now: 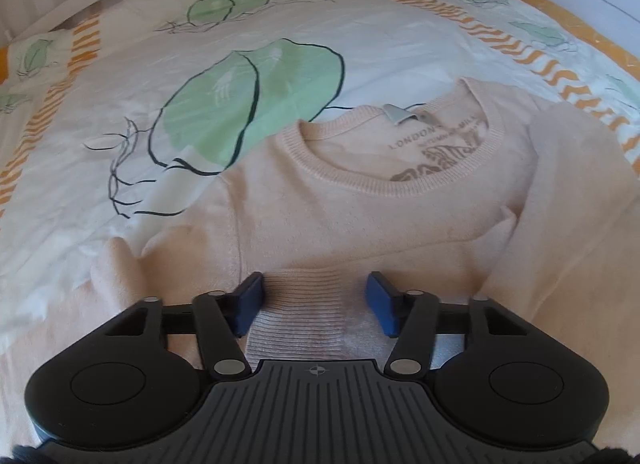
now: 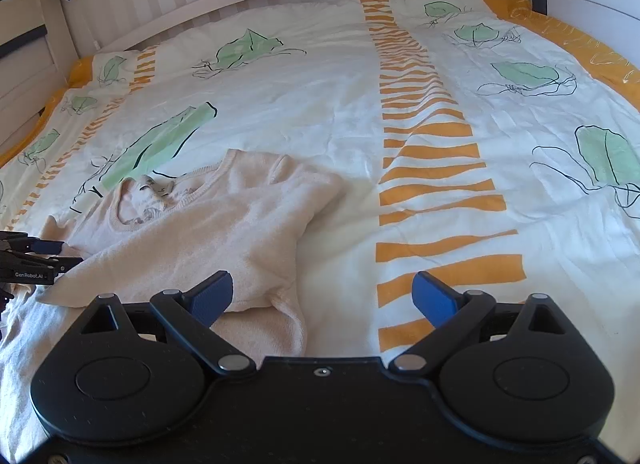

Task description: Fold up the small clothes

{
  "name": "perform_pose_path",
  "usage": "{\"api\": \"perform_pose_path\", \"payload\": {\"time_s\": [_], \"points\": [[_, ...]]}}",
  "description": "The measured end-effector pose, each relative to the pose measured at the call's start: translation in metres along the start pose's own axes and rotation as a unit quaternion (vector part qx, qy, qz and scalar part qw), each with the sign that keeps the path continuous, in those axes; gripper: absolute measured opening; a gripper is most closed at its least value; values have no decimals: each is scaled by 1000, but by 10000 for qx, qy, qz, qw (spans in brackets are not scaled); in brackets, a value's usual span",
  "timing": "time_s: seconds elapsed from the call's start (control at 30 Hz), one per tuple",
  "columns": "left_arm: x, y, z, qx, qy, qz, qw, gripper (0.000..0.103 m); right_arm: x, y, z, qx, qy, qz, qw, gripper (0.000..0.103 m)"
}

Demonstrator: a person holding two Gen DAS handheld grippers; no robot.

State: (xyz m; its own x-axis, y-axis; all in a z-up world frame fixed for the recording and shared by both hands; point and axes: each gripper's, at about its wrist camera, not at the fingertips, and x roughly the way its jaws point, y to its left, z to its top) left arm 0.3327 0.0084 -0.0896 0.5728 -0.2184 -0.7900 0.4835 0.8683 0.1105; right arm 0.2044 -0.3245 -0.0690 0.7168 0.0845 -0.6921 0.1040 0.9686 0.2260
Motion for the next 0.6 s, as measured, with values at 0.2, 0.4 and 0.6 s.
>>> {"api": "perform_pose_path", "payload": {"time_s": [0.2,0.4,0.6], "points": [[-12,-10,-4,56,-248,-168,9995,7,-2,1,0,-14,-40,3,10000,97],[-49,16,-3,-1434,-1262,173,9814,7,-2,-3,0,77,-53,-17,10000,97],[-32,24,-12,-1351,-839,532,9858,7,0,0,-2,-26,29,-63,10000,97]]}}
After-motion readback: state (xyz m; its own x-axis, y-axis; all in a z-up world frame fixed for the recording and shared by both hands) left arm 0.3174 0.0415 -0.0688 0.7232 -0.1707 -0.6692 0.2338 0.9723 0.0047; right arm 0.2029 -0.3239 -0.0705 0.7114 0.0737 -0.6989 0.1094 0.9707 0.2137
